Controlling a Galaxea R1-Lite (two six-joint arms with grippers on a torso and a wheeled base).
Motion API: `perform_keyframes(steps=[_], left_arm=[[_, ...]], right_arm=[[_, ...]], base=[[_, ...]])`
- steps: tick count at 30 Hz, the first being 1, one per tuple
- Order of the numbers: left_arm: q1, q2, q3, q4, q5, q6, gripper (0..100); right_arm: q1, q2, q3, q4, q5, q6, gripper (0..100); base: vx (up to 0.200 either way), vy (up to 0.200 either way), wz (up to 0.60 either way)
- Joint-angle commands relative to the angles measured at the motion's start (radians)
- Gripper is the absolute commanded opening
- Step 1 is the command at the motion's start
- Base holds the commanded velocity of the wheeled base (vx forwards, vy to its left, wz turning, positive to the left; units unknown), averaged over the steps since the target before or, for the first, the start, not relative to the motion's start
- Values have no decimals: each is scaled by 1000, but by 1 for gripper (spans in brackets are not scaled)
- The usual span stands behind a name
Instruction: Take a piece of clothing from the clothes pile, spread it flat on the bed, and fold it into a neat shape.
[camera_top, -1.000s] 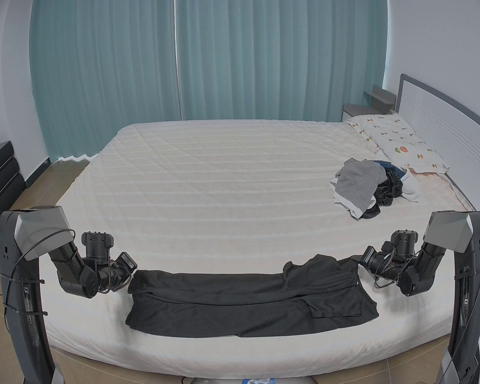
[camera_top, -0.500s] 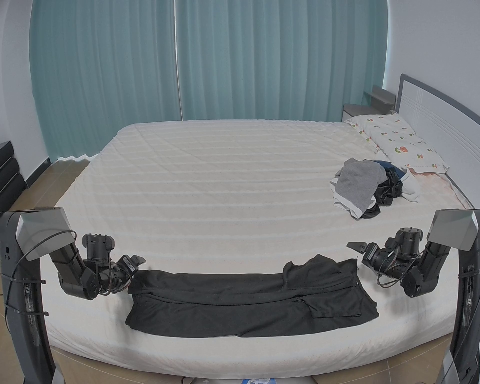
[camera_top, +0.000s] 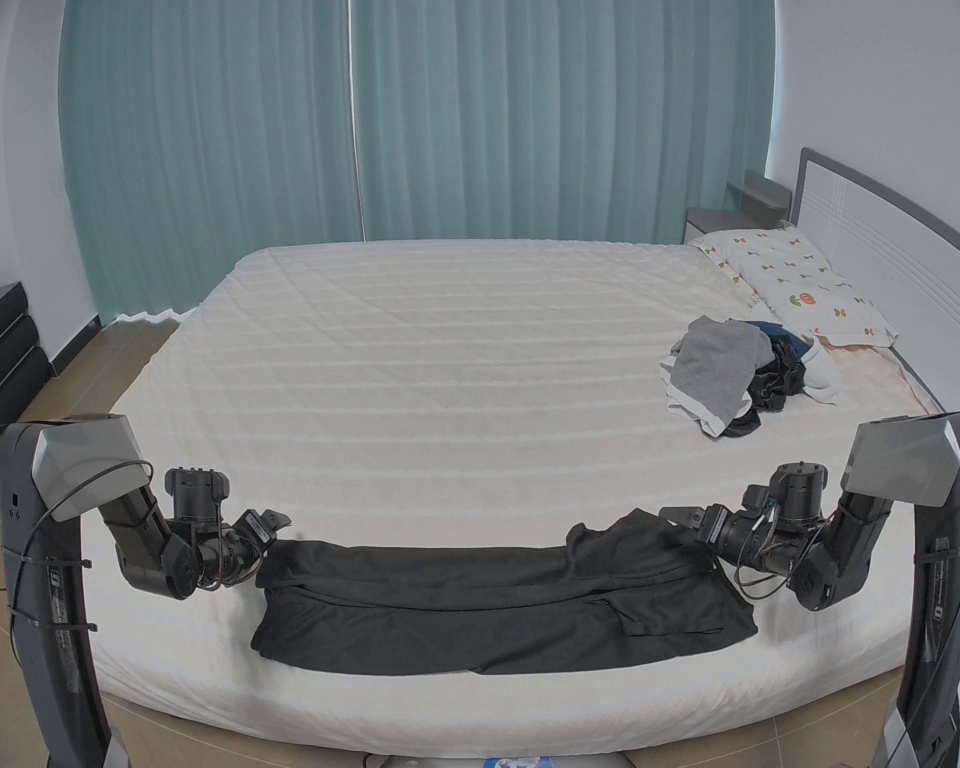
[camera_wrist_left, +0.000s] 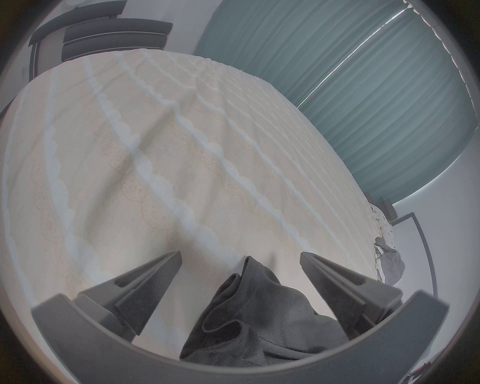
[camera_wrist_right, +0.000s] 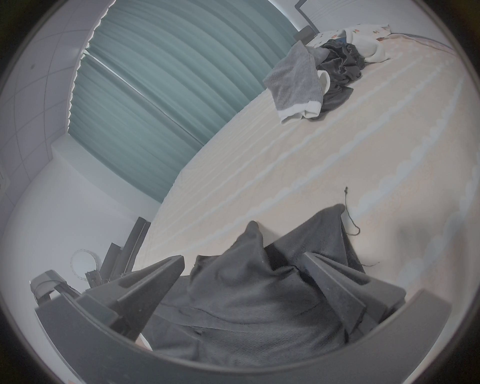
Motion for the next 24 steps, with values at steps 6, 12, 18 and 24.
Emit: perform_keyframes(steps=[6,12,18,24], left_arm=[[-1,3,2,-1,0,1,100],[0,3,2,-1,0,1,100],[0,3,2,-1,0,1,100],[0,3,2,-1,0,1,100]], right_arm=[[2,82,-19,6,16,-21,100],[0,88,-21,6,17,-22,0],[-10,79,-15,6,31,-21,0],[-30,16,36,-6,46,-13,0]], base=[[0,0,0],[0,0,0],[0,0,0],[0,0,0]])
